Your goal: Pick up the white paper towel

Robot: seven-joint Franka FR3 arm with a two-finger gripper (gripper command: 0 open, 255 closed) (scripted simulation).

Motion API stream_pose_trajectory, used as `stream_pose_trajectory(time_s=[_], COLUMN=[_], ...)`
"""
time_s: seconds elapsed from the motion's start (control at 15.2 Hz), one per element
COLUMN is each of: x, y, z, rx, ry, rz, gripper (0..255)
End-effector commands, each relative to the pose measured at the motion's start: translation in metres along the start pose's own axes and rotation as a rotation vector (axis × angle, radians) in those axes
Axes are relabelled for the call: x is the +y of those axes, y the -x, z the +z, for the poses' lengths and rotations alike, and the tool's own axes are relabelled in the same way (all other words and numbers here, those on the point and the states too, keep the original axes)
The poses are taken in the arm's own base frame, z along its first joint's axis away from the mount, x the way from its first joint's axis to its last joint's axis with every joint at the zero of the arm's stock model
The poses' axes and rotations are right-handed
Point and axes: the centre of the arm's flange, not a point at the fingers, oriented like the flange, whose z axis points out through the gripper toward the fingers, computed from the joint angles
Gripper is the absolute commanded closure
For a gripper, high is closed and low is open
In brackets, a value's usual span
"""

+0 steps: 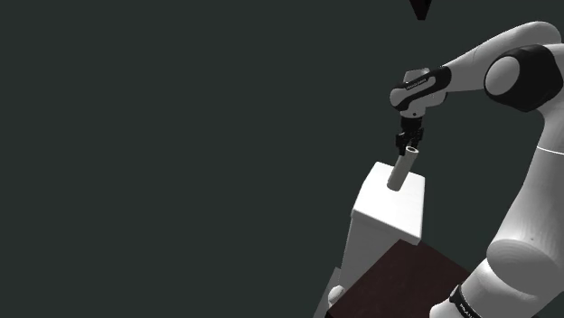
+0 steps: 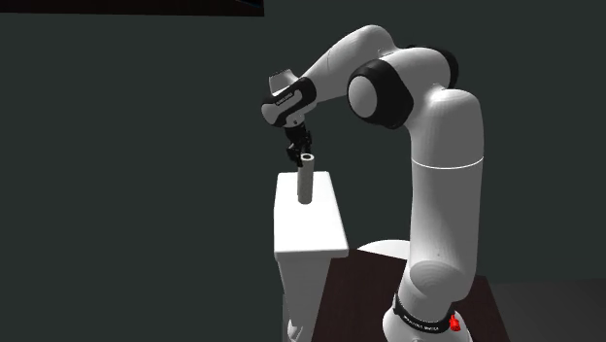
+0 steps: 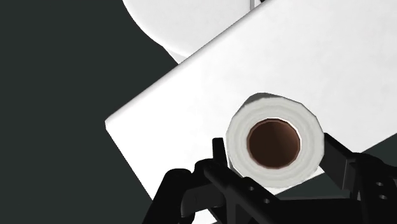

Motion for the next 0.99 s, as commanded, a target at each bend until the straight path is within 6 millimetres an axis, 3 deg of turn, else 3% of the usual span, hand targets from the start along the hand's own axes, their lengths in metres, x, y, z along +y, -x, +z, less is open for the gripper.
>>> stream_pose_trajectory(time_s=[0.0,0.92], x=[-0.001,0.011], y=[-0.002,0.01], z=[-0.005,-0.072], rx=[-0.002,-0.002], ry=[-0.007,-0.007], rz=[0.0,0.0], gripper=[255,255])
